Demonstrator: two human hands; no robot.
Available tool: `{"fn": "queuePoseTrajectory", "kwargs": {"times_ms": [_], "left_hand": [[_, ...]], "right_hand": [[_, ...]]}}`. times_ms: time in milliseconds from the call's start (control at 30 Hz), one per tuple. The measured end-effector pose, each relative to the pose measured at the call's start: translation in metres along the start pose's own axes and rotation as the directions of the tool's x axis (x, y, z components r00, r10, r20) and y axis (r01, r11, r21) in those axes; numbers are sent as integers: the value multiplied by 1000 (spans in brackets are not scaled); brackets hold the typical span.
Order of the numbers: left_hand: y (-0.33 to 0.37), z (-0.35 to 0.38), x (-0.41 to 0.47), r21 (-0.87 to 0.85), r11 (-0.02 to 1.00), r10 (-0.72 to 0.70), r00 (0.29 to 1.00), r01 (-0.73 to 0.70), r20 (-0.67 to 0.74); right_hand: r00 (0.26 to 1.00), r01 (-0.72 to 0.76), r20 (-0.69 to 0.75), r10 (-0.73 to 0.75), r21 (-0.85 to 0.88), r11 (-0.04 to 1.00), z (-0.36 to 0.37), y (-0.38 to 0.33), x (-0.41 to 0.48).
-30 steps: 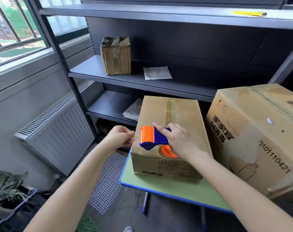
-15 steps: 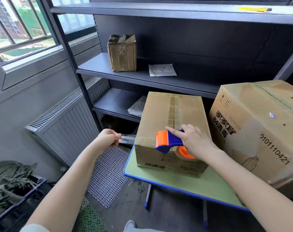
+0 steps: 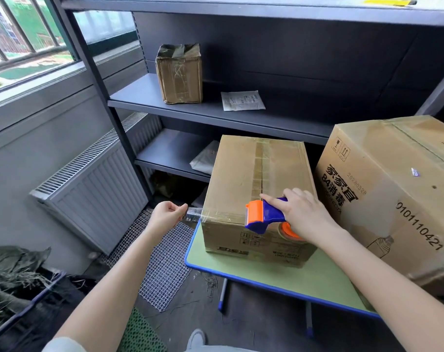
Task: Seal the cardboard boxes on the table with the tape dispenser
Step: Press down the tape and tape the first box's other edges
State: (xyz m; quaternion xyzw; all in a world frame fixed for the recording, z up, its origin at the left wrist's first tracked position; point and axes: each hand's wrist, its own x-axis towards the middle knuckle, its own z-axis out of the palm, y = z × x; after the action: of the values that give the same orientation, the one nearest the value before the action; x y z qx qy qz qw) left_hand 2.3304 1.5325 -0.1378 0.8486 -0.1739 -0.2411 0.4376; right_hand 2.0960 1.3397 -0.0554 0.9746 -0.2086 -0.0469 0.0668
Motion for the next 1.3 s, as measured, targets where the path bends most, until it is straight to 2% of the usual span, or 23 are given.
{"fn": "queuePoseTrajectory", "kwargs": {"times_ms": [333,533,633,700,933,1100,1200,1300], "left_hand": [[-21,19,10,33,999,-34,999,35,-27],[-20,49,-4,-136,981,-122,987,136,105],[-19,61,-7,-285,934,-170,969,216,179],[-19,61,-7,-314,916,-192,961,249,201],[-12,55,-4,-147,977,-138,984,154,114],[-14,59,-10,-62,971,-227,972,231,63],[-8,68,-16,-53,995,-95,991,90,-95],[1,68,-24,-13,982,184,966,-189,-180]], "right_hand": [[1000,-12,22,12,-6,1000,-1,-5,-1],[999,-13,33,13,-14,1000,-2,-6,0],[999,-16,36,16,-10,1000,-4,-5,0],[999,-14,33,14,-6,1000,-5,-6,1],[999,-4,32,4,-8,1000,-4,-4,2],[1000,2,24,-1,-34,999,0,-1,1],[1000,-5,17,5,-20,1000,0,2,-2],[1000,5,13,-5,-7,1000,0,2,0]]}}
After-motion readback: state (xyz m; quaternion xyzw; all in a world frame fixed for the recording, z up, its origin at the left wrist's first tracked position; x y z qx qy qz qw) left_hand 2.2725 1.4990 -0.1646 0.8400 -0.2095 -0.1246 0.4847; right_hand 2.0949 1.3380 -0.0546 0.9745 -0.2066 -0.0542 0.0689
